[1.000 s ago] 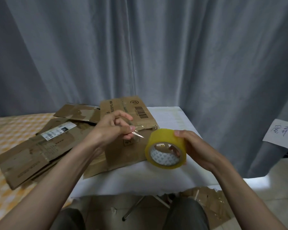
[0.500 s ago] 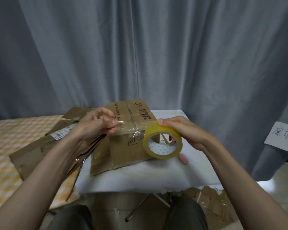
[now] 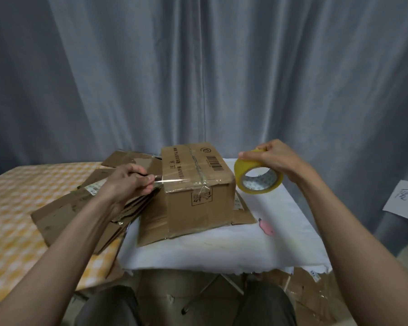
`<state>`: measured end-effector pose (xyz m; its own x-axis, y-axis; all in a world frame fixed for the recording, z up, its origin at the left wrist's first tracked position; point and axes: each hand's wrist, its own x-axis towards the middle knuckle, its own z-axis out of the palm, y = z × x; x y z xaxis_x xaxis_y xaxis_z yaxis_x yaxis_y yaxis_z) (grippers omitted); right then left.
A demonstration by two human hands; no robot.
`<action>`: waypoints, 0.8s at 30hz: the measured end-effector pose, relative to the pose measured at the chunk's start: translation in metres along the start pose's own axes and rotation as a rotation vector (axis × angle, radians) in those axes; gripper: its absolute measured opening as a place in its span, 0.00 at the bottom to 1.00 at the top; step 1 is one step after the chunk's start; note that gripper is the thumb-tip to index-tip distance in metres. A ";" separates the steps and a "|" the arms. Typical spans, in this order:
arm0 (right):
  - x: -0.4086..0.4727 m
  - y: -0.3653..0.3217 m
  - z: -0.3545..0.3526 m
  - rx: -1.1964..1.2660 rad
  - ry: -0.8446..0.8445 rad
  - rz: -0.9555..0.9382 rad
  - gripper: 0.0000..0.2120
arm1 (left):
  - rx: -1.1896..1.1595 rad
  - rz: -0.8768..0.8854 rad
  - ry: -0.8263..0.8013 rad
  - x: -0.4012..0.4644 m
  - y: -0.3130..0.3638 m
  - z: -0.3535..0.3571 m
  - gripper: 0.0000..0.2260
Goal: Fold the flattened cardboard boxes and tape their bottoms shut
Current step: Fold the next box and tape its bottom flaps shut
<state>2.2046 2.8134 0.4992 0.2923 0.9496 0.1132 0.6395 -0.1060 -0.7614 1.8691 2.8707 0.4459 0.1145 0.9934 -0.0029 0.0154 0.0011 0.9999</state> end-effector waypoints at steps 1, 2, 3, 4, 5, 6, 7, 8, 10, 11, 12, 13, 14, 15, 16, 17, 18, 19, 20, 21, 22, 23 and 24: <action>0.002 -0.003 0.001 -0.044 0.016 -0.009 0.22 | -0.004 -0.012 0.005 0.001 -0.002 0.002 0.08; 0.004 -0.004 0.002 -0.089 0.027 -0.014 0.21 | -0.009 -0.024 0.016 0.001 -0.005 0.002 0.09; 0.005 -0.005 0.004 -0.143 0.036 -0.006 0.20 | -0.018 -0.035 0.033 0.002 -0.007 0.001 0.09; 0.006 -0.005 0.005 -0.200 0.049 0.011 0.22 | -0.030 -0.047 0.051 0.003 -0.009 -0.001 0.09; 0.008 -0.004 0.006 -0.247 0.062 0.031 0.27 | -0.040 -0.057 0.065 0.003 -0.010 -0.004 0.10; 0.010 -0.002 0.008 -0.275 0.072 0.047 0.30 | -0.038 -0.063 0.067 0.004 -0.010 -0.006 0.09; 0.012 0.001 0.009 -0.290 0.078 0.055 0.32 | -0.026 -0.063 0.061 0.004 -0.011 -0.007 0.09; 0.013 0.003 0.011 -0.293 0.078 0.060 0.33 | -0.011 -0.060 0.056 0.004 -0.011 -0.007 0.09; 0.018 0.009 0.013 -0.297 0.069 0.076 0.34 | 0.005 -0.062 0.044 0.005 -0.009 -0.005 0.09; 0.020 0.010 0.013 -0.305 0.063 0.084 0.34 | 0.008 -0.071 0.038 0.006 -0.009 -0.004 0.09; 0.023 0.011 0.013 -0.310 0.058 0.088 0.34 | 0.006 -0.084 0.033 0.007 -0.009 -0.003 0.09; 0.026 0.012 0.012 -0.314 0.047 0.087 0.34 | -0.003 -0.098 0.029 0.008 -0.009 -0.002 0.09; 0.029 0.013 0.013 -0.316 0.037 0.090 0.34 | -0.013 -0.113 0.024 0.010 -0.010 -0.002 0.09; 0.032 0.013 0.014 -0.319 0.030 0.090 0.34 | -0.020 -0.126 0.020 0.011 -0.011 -0.003 0.09; 0.035 0.013 0.015 -0.325 0.023 0.090 0.35 | -0.023 -0.140 0.019 0.012 -0.012 -0.003 0.09; 0.038 0.014 0.016 -0.329 0.011 0.094 0.35 | -0.027 -0.154 0.018 0.014 -0.014 -0.004 0.09; 0.042 0.014 0.017 -0.331 -0.001 0.097 0.35 | -0.031 -0.169 0.019 0.015 -0.016 -0.004 0.10; 0.044 0.016 0.018 -0.339 -0.019 0.100 0.34 | -0.038 -0.186 0.019 0.016 -0.017 -0.005 0.10; 0.046 0.018 0.020 -0.352 -0.039 0.107 0.33 | -0.043 -0.203 0.018 0.017 -0.019 -0.005 0.10; 0.049 0.021 0.021 -0.362 -0.055 0.113 0.32 | -0.045 -0.218 0.017 0.018 -0.022 -0.004 0.10; 0.052 0.024 0.022 -0.370 -0.070 0.120 0.33 | -0.045 -0.231 0.016 0.019 -0.025 -0.003 0.10; 0.054 0.026 0.024 -0.374 -0.083 0.129 0.33 | -0.047 -0.242 0.017 0.019 -0.027 -0.003 0.10; 0.055 0.029 0.026 -0.377 -0.095 0.139 0.33 | -0.049 -0.249 0.018 0.021 -0.030 -0.002 0.11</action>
<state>2.2207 2.8705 0.4673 0.3384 0.9398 -0.0469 0.8196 -0.3189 -0.4759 1.8693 2.8918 0.4154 0.0957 0.9636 -0.2495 -0.0068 0.2513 0.9679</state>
